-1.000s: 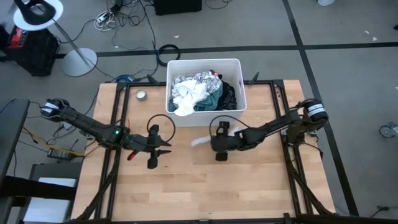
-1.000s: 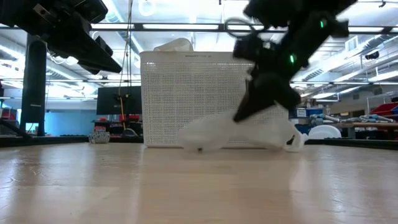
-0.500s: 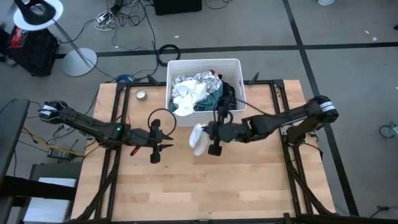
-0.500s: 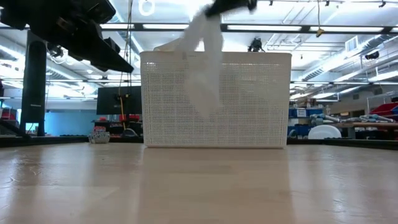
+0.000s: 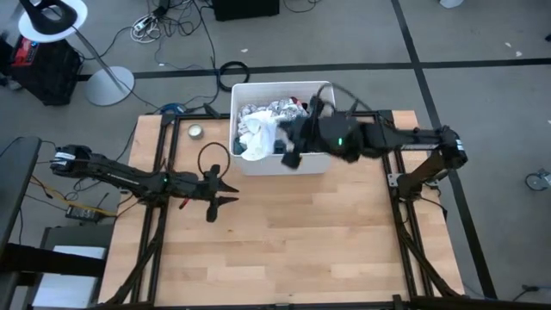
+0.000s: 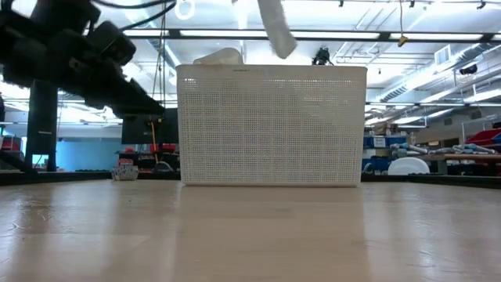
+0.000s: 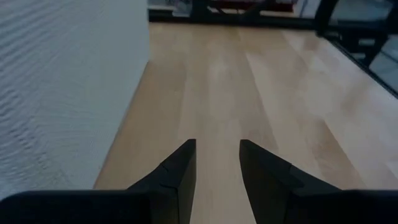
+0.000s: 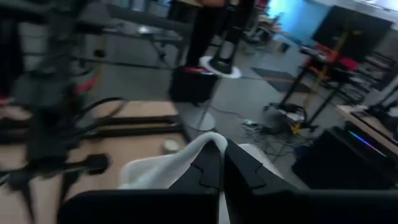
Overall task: Sort clothes
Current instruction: Put the white sock into the white laundry organizer
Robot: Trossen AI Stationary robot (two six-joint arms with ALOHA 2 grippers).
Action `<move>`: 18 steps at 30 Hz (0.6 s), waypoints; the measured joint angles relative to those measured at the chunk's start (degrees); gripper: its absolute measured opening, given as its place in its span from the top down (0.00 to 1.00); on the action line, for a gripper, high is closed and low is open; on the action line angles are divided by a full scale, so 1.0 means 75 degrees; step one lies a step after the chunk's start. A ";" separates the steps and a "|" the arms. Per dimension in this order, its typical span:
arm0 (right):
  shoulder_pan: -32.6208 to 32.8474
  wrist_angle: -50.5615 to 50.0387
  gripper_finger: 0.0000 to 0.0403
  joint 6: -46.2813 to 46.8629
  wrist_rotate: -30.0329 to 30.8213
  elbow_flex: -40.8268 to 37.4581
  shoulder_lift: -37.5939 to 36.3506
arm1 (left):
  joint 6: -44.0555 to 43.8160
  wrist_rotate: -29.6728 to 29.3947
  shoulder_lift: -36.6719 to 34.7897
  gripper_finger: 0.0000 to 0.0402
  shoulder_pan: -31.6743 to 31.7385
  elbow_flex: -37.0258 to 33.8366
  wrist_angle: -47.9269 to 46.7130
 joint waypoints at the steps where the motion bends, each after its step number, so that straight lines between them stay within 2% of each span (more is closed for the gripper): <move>1: -0.0220 0.0010 1.00 -0.0007 -0.0105 0.0060 -0.0003 | -0.0001 0.0016 -0.0020 0.68 0.0079 -0.0147 0.0259; 4: -0.0881 -0.0011 1.00 0.0068 -0.0569 0.0148 -0.0001 | -0.0029 0.0223 -0.0119 0.68 0.0335 -0.0479 0.0756; 10: -0.1932 -0.0299 1.00 0.0773 -0.1658 0.0191 0.0000 | -0.0061 0.0960 -0.0691 0.68 0.0961 -0.0811 0.0746; 18: -0.2637 -0.0791 1.00 0.1522 -0.2785 -0.0295 0.0035 | -0.0280 0.1982 -0.1937 0.68 0.1446 -0.1238 0.0630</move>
